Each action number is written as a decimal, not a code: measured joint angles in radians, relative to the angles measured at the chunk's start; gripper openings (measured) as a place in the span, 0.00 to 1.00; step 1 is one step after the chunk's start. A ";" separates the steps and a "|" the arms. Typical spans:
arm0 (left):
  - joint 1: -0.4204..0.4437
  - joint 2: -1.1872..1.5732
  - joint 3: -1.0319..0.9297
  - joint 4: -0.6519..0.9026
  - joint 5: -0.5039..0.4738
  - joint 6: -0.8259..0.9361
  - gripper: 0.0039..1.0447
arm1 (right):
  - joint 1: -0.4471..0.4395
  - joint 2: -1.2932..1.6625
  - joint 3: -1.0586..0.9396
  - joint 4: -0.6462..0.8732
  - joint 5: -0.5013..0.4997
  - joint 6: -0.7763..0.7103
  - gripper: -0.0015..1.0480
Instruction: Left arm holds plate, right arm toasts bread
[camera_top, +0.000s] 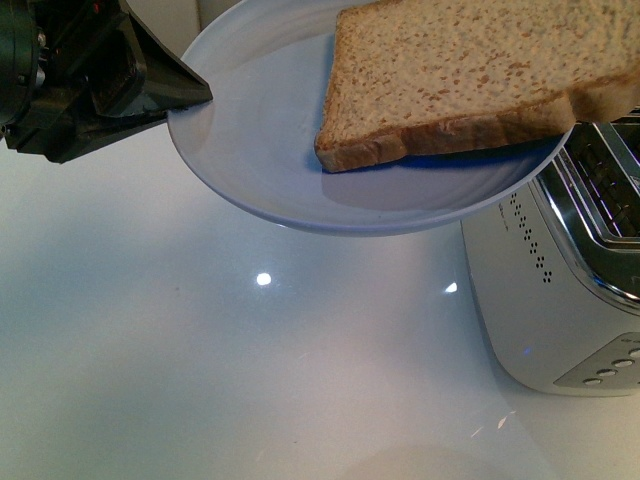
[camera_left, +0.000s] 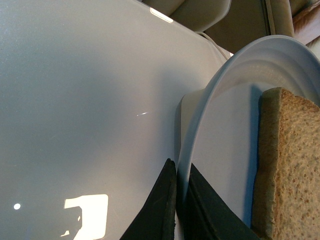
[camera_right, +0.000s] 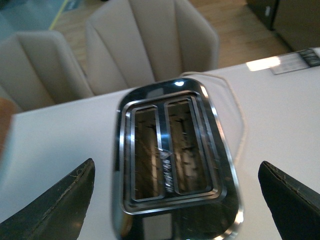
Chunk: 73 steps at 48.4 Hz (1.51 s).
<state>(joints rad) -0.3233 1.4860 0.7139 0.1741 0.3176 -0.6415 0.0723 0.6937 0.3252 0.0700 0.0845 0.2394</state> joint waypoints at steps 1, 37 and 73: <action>0.000 0.000 0.000 0.000 0.000 0.000 0.03 | 0.026 0.032 0.023 0.015 -0.005 0.035 0.92; 0.000 0.000 0.000 0.000 0.000 0.000 0.03 | 0.345 0.367 0.128 0.243 -0.099 0.716 0.92; 0.000 0.000 0.000 0.000 0.000 0.000 0.03 | 0.355 0.401 0.118 0.283 -0.105 0.795 0.83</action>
<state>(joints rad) -0.3233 1.4860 0.7143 0.1741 0.3172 -0.6415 0.4274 1.0950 0.4431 0.3527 -0.0200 1.0340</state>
